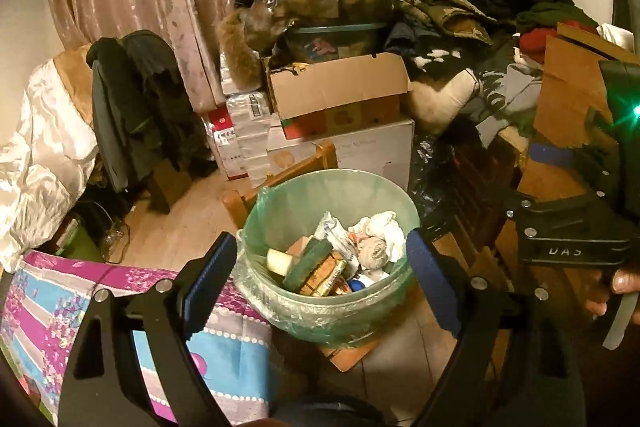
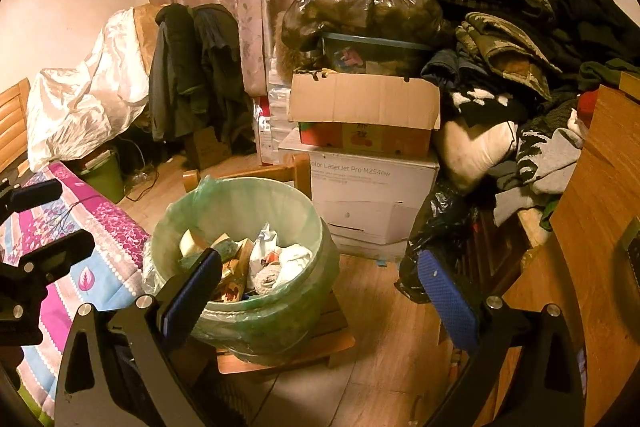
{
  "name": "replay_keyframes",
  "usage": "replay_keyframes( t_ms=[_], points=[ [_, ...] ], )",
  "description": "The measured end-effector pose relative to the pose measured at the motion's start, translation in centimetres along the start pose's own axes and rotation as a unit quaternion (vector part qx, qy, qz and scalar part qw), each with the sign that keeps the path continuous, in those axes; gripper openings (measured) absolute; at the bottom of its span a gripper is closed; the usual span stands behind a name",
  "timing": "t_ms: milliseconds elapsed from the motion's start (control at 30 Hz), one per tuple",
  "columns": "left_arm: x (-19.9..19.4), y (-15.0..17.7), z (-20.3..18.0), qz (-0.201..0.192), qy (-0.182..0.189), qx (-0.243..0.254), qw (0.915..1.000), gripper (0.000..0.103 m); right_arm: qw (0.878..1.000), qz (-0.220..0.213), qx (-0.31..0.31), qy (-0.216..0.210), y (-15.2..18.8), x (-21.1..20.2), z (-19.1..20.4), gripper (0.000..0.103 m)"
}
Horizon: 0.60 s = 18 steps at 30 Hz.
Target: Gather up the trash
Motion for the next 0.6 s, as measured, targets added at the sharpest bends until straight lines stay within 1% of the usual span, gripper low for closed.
replay_keyframes(
  t_ms=[300,367,467,600],
  points=[
    [-0.3,-0.2,1.2,-0.001,-0.009,-0.014,0.9999,0.083,1.0,-0.01,0.01,-0.003,-0.3,-0.8,0.3,0.098],
    [-0.2,-0.2,1.1,0.002,-0.004,-0.011,0.9999,0.083,1.0,-0.009,0.009,-0.002,-0.4,-0.9,0.3,0.098],
    [0.4,0.0,1.2,0.023,0.009,-0.023,0.9994,0.083,1.0,-0.009,0.005,0.001,-0.5,-1.0,0.3,0.098],
    [0.5,0.1,1.2,0.024,0.016,-0.031,0.9991,0.083,1.0,-0.008,0.005,0.006,-0.5,-0.9,0.2,0.098]
  ],
)
Point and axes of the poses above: each gripper's, at about its wrist camera, not at the fingertips, and x roughly the way its jaws point, z to its left, y to its underside, the point moved 6 cm from there along x, roughly the way its jaws point, and after that the axes turned 9 degrees about y, right-handed, at the moved point
